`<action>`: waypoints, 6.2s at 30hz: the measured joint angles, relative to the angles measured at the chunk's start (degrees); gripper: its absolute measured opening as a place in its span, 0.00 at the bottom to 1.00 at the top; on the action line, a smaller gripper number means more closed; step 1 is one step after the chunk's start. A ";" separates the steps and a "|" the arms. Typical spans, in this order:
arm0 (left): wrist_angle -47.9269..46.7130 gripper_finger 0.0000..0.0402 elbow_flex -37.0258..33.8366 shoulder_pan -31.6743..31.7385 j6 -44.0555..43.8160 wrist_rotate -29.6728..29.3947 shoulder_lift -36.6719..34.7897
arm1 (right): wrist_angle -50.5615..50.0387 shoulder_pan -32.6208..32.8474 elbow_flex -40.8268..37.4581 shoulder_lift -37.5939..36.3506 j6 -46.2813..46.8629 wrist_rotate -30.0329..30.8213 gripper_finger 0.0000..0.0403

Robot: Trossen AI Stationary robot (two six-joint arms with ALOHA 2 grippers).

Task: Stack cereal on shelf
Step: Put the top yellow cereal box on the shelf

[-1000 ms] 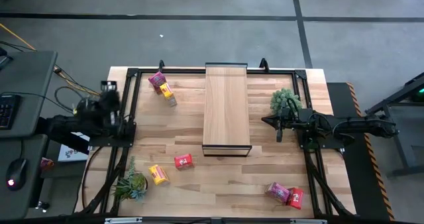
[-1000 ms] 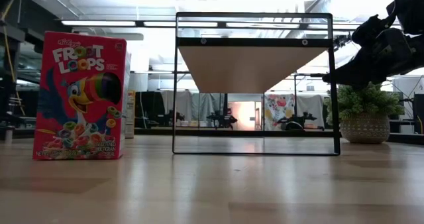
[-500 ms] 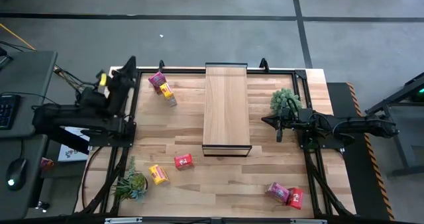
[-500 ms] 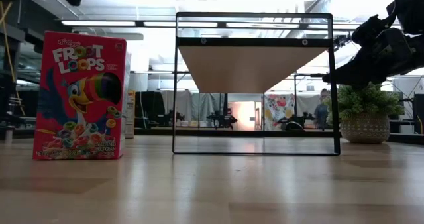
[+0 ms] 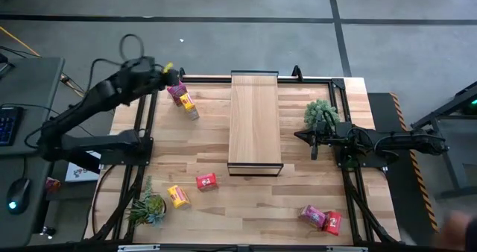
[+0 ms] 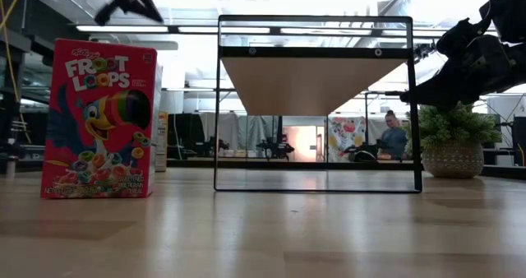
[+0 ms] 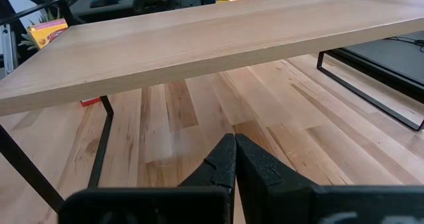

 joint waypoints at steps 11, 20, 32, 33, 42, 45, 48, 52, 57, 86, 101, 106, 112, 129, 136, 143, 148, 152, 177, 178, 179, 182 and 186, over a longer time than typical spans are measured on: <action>-1.43 0.07 -2.29 5.19 1.56 2.83 14.79 | -0.02 0.00 0.00 0.00 0.01 0.00 0.00; -3.92 0.39 -2.29 2.86 -5.60 3.11 16.68 | -0.04 0.00 0.00 0.00 0.01 0.00 0.00; -13.04 0.69 -2.29 -3.43 -23.34 -2.46 16.87 | -0.04 0.00 0.00 0.00 0.01 0.01 0.00; -13.92 0.69 -2.27 -4.30 -24.80 -3.23 17.25 | -0.04 0.00 0.00 0.00 0.00 0.01 0.00; -14.00 0.70 -2.25 -6.72 -30.98 -7.15 22.92 | -0.04 0.00 0.00 -0.02 -0.01 0.02 0.00; -14.07 0.70 -2.25 -5.86 -31.02 -6.07 25.07 | -0.05 0.00 0.00 -0.02 0.01 0.02 0.00; -14.03 0.70 -2.27 -4.53 -30.87 -5.22 26.97 | -0.05 0.00 0.00 -0.02 0.00 0.02 0.00; -14.04 0.70 -2.27 -3.27 -30.33 -3.50 28.47 | -0.06 0.00 0.00 -0.02 0.00 0.02 0.00; -13.91 0.70 -2.27 -1.68 -29.35 -2.00 30.66 | -0.06 0.00 0.00 -0.02 -0.01 0.02 0.00; -9.00 0.29 3.94 1.43 -21.42 0.91 27.70 | -0.07 0.00 0.00 -0.02 0.01 0.02 0.00; -23.67 0.27 57.47 -2.95 11.77 19.18 47.36 | -0.10 0.00 0.00 -0.01 0.00 0.01 0.00; -31.31 0.27 69.70 -5.41 15.83 10.02 56.49 | -0.10 0.00 0.00 -0.02 0.00 0.02 0.00; -32.86 0.28 70.89 -5.79 13.96 7.15 61.36 | -0.10 0.00 0.00 -0.02 0.01 0.01 0.00; -38.73 0.29 70.84 -8.35 11.56 5.76 67.80 | -0.10 0.00 0.00 0.00 0.01 0.00 0.00; -38.78 0.30 70.84 -7.87 10.55 3.02 67.80 | -0.13 0.00 0.00 -0.01 0.01 0.02 0.00; -38.40 0.40 70.84 -7.87 10.53 2.37 67.80 | -0.13 0.00 -0.01 0.00 0.00 0.02 0.00; -38.16 0.48 70.84 -7.89 10.05 2.70 67.80 | -0.13 0.00 0.00 -0.02 0.00 0.02 0.00; -35.88 0.52 70.84 -7.89 10.01 3.34 67.80 | -0.13 0.00 0.00 -0.02 0.01 0.02 0.00; -31.83 0.54 71.34 -3.95 14.36 6.99 67.52 | -0.14 0.00 0.00 -0.01 0.00 0.02 0.00; -31.83 0.54 71.34 -3.66 14.71 7.03 67.52 | -0.15 0.00 0.00 0.00 0.01 0.02 0.00; -31.83 0.54 71.34 -3.41 15.27 7.14 67.50 | -0.14 0.00 0.00 -0.02 0.01 0.00 0.00; -31.90 0.54 71.34 -2.31 16.88 7.63 66.97 | -0.14 0.00 0.00 -0.02 -0.01 0.02 0.00; -29.75 0.54 71.36 -1.19 18.11 7.61 65.35 | -0.15 0.00 0.00 -0.02 0.01 0.02 0.00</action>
